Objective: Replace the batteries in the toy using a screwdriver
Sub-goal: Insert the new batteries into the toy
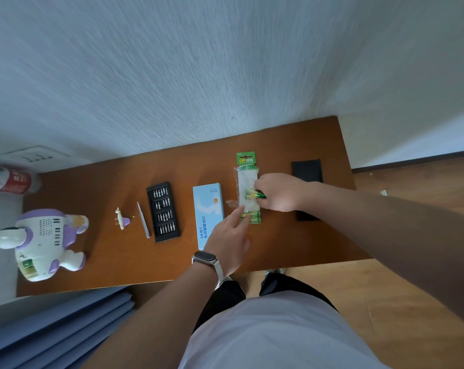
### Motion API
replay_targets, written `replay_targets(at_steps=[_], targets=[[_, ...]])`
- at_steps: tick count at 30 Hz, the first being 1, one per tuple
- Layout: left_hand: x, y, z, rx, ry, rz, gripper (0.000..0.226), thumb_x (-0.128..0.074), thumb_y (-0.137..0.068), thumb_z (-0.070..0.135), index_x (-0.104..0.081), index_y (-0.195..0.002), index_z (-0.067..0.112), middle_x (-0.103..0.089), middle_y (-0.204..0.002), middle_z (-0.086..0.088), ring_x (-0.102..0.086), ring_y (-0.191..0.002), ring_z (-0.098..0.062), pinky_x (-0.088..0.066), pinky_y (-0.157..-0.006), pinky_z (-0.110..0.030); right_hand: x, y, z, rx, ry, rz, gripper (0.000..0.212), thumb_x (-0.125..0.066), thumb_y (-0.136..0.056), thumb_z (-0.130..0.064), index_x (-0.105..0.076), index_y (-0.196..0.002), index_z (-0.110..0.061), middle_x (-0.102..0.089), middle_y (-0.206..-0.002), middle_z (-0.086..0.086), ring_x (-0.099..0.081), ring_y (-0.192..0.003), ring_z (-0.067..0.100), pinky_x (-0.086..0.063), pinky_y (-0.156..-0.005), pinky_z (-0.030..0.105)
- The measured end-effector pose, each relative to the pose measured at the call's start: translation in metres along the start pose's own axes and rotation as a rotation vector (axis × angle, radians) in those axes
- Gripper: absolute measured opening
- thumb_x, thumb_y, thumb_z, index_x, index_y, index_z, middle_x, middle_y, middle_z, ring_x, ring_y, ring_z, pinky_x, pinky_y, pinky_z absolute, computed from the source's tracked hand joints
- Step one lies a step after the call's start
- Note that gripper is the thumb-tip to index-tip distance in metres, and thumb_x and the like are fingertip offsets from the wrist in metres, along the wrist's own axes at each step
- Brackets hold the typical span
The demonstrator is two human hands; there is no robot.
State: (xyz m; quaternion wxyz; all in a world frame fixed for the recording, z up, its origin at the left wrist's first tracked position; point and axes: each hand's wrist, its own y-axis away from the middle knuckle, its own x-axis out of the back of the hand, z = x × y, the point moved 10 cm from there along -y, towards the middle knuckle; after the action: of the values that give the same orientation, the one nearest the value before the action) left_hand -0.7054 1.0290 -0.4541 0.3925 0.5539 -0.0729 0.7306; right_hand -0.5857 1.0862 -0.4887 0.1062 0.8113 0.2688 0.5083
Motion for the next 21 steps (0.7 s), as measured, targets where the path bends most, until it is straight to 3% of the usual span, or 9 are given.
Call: replay_targets(at_steps=[7, 9, 13, 17, 21], targets=[[0.003, -0.002, 0.003, 0.046, -0.017, -0.026, 0.053, -0.058, -0.094, 0.015, -0.05, -0.146, 0.012, -0.038, -0.16, -0.004, -0.057, -0.124, -0.027, -0.051, -0.094, -0.032, 0.014, 0.039, 0.011, -0.083, -0.203, 0.106, 0.026, -0.054, -0.097, -0.037, -0.06, -0.081, -0.017, -0.06, -0.072, 0.0, -0.055, -0.061, 0.018, -0.042, -0.055, 0.036], [0.01, -0.005, 0.003, 0.079, 0.018, -0.017, 0.045, -0.056, -0.096, 0.018, -0.055, -0.141, 0.015, -0.042, -0.157, -0.002, -0.057, -0.124, -0.025, -0.05, -0.094, -0.03, 0.017, 0.053, 0.011, -0.105, -0.267, 0.151, 0.024, -0.054, -0.096, -0.04, -0.063, -0.085, -0.02, -0.06, -0.071, -0.004, -0.056, -0.06, 0.016, -0.044, -0.053, 0.032], [0.043, -0.01, 0.009, 0.142, 0.193, 0.074, 0.036, -0.055, -0.098, 0.019, -0.061, -0.134, 0.015, -0.057, -0.14, -0.001, -0.057, -0.121, -0.019, -0.047, -0.095, -0.027, 0.029, 0.072, 0.003, -0.128, -0.388, 0.232, 0.019, -0.055, -0.096, -0.041, -0.063, -0.09, -0.024, -0.059, -0.067, -0.01, -0.054, -0.054, 0.004, -0.036, -0.041, 0.017], [0.076, -0.008, 0.02, 0.196, 0.433, 0.167, 0.031, -0.053, -0.102, 0.024, -0.063, -0.131, 0.018, -0.066, -0.122, 0.003, -0.062, -0.103, -0.01, -0.052, -0.085, -0.022, 0.044, 0.086, -0.013, -0.129, -0.463, 0.297, 0.015, -0.055, -0.096, -0.043, -0.061, -0.099, -0.03, -0.06, -0.066, -0.011, -0.054, -0.055, -0.001, -0.038, -0.042, 0.013], [0.1, -0.001, 0.027, 0.219, 0.695, 0.28, 0.024, -0.055, -0.101, 0.025, -0.067, -0.121, 0.018, -0.071, -0.103, 0.007, -0.064, -0.09, -0.004, -0.049, -0.069, -0.009, 0.061, 0.098, -0.03, -0.106, -0.543, 0.355, 0.012, -0.05, -0.091, -0.054, -0.055, -0.089, -0.044, -0.063, -0.073, -0.016, -0.054, -0.054, 0.003, -0.039, -0.043, 0.016]])
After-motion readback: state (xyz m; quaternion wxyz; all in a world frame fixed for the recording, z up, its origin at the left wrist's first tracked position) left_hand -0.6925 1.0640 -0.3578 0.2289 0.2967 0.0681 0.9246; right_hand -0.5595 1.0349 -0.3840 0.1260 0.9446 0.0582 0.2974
